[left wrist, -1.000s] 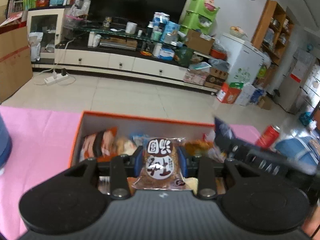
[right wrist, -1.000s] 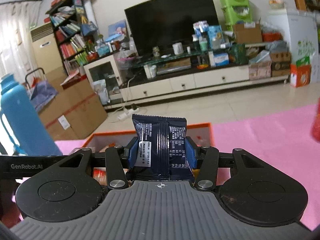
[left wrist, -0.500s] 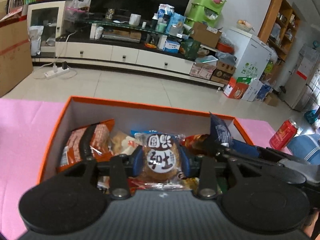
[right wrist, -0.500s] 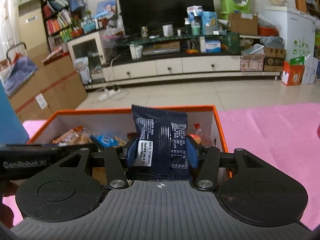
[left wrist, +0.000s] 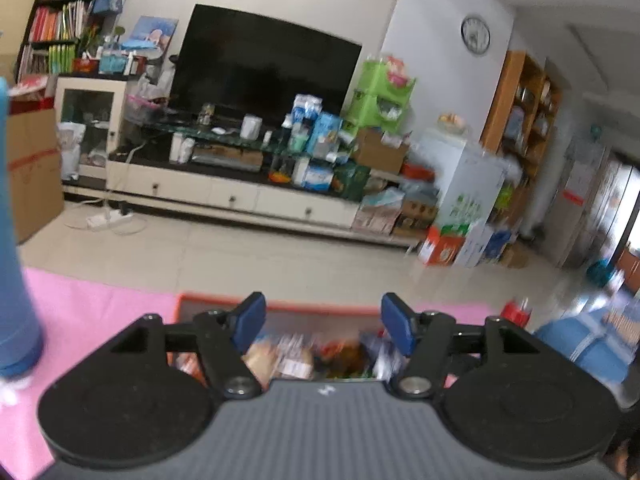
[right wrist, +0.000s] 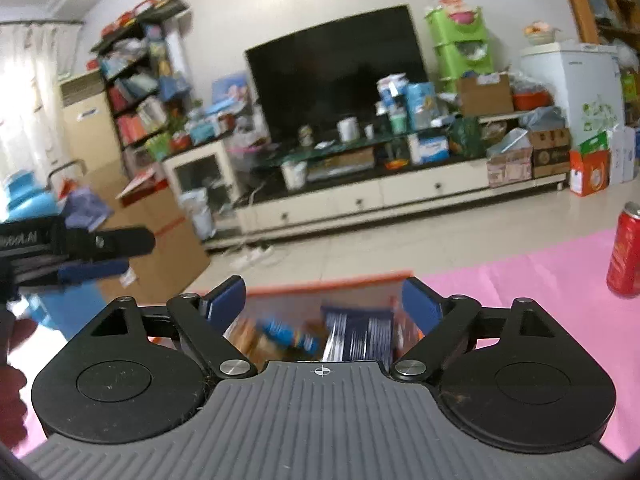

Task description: Organize snacks

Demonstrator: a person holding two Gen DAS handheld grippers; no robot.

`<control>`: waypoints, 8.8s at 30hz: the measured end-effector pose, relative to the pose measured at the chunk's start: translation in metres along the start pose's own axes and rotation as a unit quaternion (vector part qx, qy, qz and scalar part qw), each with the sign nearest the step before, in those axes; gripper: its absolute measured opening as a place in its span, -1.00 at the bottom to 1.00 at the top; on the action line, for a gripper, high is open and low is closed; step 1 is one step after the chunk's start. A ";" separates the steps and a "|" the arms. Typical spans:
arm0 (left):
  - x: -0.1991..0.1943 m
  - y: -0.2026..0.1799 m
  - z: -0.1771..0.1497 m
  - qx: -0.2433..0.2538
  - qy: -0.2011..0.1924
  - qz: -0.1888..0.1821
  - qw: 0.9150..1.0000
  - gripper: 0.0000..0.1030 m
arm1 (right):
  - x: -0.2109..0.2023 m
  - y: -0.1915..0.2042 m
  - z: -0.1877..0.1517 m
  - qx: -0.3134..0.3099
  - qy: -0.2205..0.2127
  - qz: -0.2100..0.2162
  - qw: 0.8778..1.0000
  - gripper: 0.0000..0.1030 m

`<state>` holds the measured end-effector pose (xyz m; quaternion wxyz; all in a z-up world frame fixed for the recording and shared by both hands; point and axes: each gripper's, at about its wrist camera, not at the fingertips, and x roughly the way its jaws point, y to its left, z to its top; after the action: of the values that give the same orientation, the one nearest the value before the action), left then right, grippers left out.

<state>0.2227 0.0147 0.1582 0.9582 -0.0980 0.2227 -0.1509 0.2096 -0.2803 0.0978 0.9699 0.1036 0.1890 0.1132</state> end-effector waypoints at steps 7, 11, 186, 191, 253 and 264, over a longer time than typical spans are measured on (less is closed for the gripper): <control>-0.023 0.037 -0.098 -0.008 0.128 0.081 0.988 0.26 | -0.026 0.003 -0.084 -0.003 0.125 0.032 0.992 0.50; -0.026 0.066 -0.106 -0.024 0.141 0.107 0.984 0.26 | -0.009 0.022 -0.114 -0.030 0.184 0.082 0.979 0.42; -0.062 0.002 -0.094 -0.008 0.064 0.097 0.993 0.70 | -0.067 -0.014 -0.058 0.017 0.076 -0.031 0.996 0.82; -0.078 0.010 -0.134 -0.041 0.111 0.119 0.986 0.70 | -0.112 -0.032 -0.097 0.070 0.101 -0.027 0.992 0.82; -0.028 0.014 -0.155 0.017 0.156 0.183 0.971 0.70 | -0.062 -0.007 -0.119 -0.014 0.207 -0.096 0.973 0.82; -0.032 0.017 -0.152 0.006 0.136 0.178 0.975 0.68 | -0.060 -0.008 -0.120 -0.013 0.214 -0.094 0.972 0.82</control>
<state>0.1303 0.0229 0.0320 0.9310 -0.0293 0.3637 0.0092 0.1100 -0.2841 0.0073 0.9146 0.0464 0.3994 0.0429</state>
